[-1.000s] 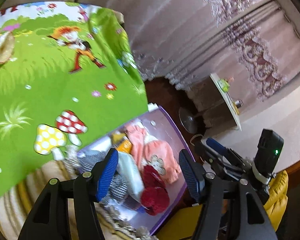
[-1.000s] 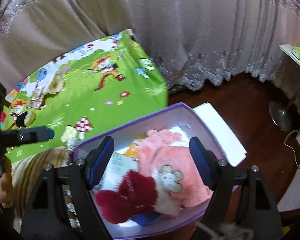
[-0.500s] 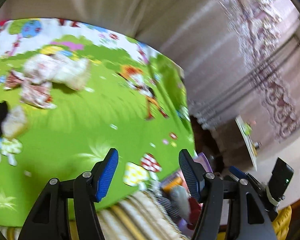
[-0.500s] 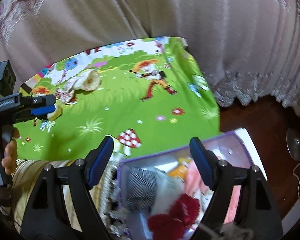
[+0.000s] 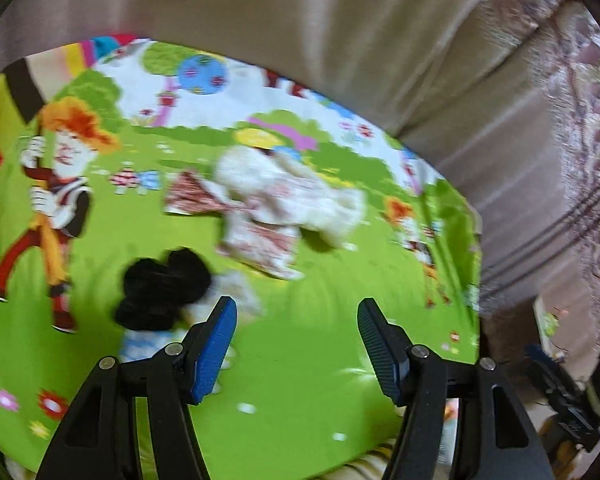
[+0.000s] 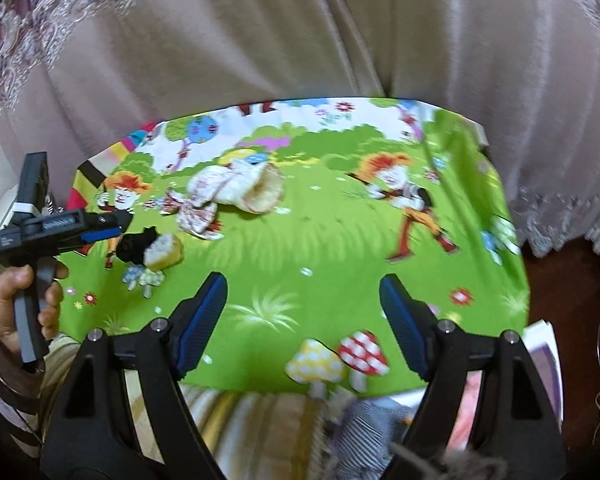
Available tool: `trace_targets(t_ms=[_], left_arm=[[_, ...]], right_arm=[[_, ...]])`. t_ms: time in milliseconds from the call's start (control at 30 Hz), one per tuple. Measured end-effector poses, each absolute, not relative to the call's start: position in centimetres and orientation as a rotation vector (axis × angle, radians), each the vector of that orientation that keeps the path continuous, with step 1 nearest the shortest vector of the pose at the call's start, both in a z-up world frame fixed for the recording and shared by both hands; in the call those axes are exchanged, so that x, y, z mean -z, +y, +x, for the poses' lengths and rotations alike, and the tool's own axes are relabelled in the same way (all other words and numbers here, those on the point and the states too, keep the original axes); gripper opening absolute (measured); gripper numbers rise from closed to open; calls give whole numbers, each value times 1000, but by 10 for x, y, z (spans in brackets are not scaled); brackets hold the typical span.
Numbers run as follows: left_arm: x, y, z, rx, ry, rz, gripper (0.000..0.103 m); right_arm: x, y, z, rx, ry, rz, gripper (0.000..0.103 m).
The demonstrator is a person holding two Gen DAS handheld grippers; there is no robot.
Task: Organize soft objects
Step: 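Move both tools back over the black scrunchie and sponge pad on the mat, then grasp the black scrunchie with left tool while right tool grasps the sponge pad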
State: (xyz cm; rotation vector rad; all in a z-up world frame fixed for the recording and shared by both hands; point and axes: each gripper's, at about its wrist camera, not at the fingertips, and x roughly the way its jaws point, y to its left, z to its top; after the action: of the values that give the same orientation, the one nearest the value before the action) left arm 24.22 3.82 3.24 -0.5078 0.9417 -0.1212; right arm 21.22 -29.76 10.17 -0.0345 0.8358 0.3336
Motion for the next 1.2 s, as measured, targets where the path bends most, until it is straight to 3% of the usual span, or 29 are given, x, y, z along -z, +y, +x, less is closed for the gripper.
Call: trace_targets(t_ms=[267,667,800,867,1033,1200], left_arm=[[8,91,253,7,995,-494,64],[51,98,264,53,1055,-527,63],[55,101,263,68,1051,-544,45],[56,106,260,88,1046,-574,30],[58,114,254,91,1022,-645,23],[50,124,243,89,964,-689,21]], right_arm=[[-98,-221,248,-429,827,-49,86],[-66,-125,284,-530,877,-70,86],[-51,-106,290,-539,890,-88,87],[-42,-100,291,-546,900,-94,87],[-21,-86,287,-569,925,-150,87],[-4,-68,283,-610,949,-213,87]])
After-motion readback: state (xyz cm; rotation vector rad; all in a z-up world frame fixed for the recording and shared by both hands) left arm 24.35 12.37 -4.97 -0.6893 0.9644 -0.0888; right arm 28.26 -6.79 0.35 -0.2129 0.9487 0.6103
